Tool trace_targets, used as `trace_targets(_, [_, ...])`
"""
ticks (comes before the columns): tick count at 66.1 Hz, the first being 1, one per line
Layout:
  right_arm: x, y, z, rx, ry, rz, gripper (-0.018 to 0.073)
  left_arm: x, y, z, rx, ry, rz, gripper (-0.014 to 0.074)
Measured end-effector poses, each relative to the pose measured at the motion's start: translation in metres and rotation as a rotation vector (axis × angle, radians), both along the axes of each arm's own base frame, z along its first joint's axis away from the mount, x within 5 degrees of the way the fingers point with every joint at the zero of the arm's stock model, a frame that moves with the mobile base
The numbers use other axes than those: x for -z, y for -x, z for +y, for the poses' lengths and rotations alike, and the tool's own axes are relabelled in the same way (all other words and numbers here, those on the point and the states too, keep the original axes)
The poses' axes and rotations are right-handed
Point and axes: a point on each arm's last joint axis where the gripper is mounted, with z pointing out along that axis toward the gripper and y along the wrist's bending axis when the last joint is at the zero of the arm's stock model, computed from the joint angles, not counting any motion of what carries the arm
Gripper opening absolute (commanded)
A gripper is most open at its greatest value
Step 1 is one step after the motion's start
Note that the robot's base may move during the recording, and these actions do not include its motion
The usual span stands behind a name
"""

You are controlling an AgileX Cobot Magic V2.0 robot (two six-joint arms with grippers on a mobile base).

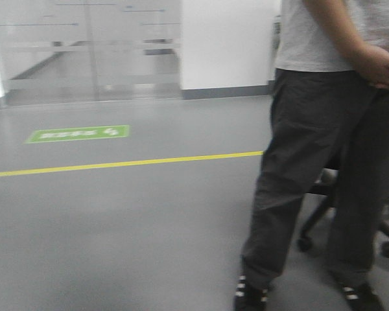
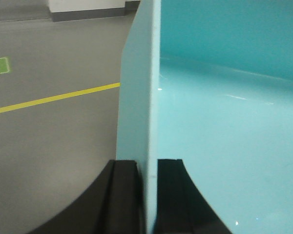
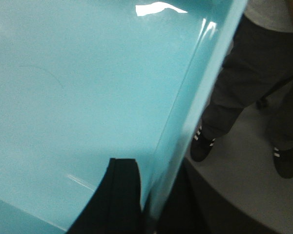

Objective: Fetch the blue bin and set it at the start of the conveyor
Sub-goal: 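Hold the bin in both grippers while the base turns and drives away, then hold the bin while the base approaches the red-framed conveyor belt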

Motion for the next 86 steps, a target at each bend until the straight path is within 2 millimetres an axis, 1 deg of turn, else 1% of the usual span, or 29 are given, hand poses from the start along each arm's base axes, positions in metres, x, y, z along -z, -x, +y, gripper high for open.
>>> trace_targets(12, [0.001, -0.015, 0.002, 0.011, -0.014, -0.059, -0.0153, -0.001, -0.001, 0.002, -0.012, -0.018, -0.019, -0.0111])
trace_targets(22, [-0.002, -0.02, 0.003, 0.019, -0.024, -0.115, -0.0153, -0.002, -0.001, 0.002, -0.015, -0.023, -0.03, -0.0111])
trace_targets(51, [-0.01, -0.025, 0.002, 0.032, -0.032, -0.213, -0.0153, -0.003, -0.002, 0.003, -0.019, -0.02, -0.044, -0.0111])
trace_targets(86, [-0.012, -0.025, 0.002, 0.034, -0.031, -0.234, -0.0153, -0.003, -0.002, 0.003, -0.019, -0.018, -0.045, -0.0111])
